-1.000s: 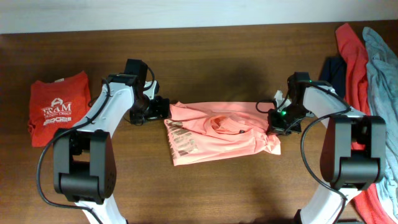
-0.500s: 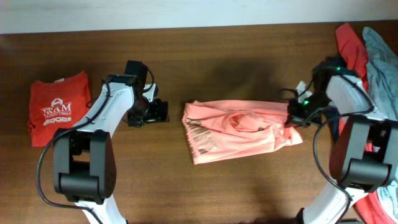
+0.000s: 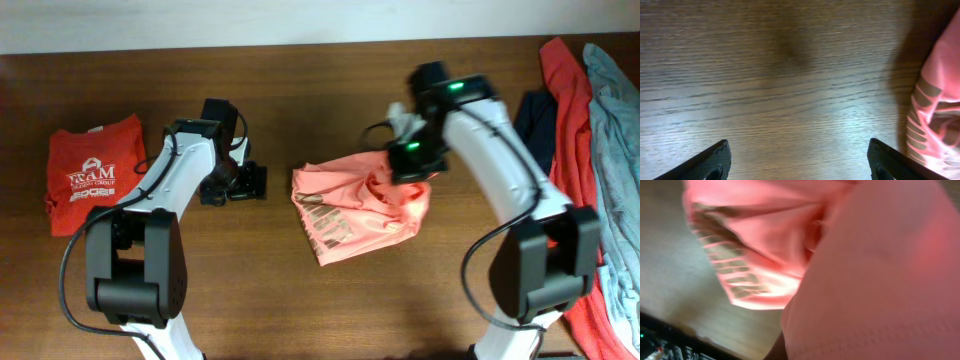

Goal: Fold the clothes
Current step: 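Fold the lifted right end leftward over the shirt with the right gripper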

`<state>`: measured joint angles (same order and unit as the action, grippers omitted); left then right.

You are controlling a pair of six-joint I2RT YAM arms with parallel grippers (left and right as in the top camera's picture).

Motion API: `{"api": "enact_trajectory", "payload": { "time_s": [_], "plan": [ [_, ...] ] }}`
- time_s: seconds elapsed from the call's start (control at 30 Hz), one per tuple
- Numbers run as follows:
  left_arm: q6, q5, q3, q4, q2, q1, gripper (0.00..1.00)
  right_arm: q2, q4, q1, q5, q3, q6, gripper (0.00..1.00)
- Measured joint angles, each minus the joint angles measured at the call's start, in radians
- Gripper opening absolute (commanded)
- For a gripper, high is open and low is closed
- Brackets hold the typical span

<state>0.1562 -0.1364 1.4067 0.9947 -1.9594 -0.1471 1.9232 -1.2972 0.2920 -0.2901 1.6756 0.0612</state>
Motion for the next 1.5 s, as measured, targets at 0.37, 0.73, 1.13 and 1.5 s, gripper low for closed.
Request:
{"api": "enact_trajectory", "payload": {
  "time_s": [0.37, 0.73, 1.13, 1.5],
  "plan": [
    [-0.003, 0.06, 0.0, 0.001, 0.0, 0.0, 0.93, 0.044, 0.132, 0.29, 0.06, 0.0, 0.085, 0.05],
    [-0.003, 0.066, 0.0, 0.001, 0.0, 0.0, 0.93, 0.203, 0.211, 0.36, 0.073, 0.0, 0.093, 0.06],
    [-0.003, 0.066, 0.0, -0.004, 0.0, 0.0, 0.93, 0.212, 0.206, 0.42, 0.099, 0.0, 0.058, 0.14],
    [-0.003, 0.066, 0.0, -0.008, 0.0, 0.0, 0.93, 0.212, 0.159, 0.42, -0.099, 0.0, -0.066, 0.19]
  ]
}}
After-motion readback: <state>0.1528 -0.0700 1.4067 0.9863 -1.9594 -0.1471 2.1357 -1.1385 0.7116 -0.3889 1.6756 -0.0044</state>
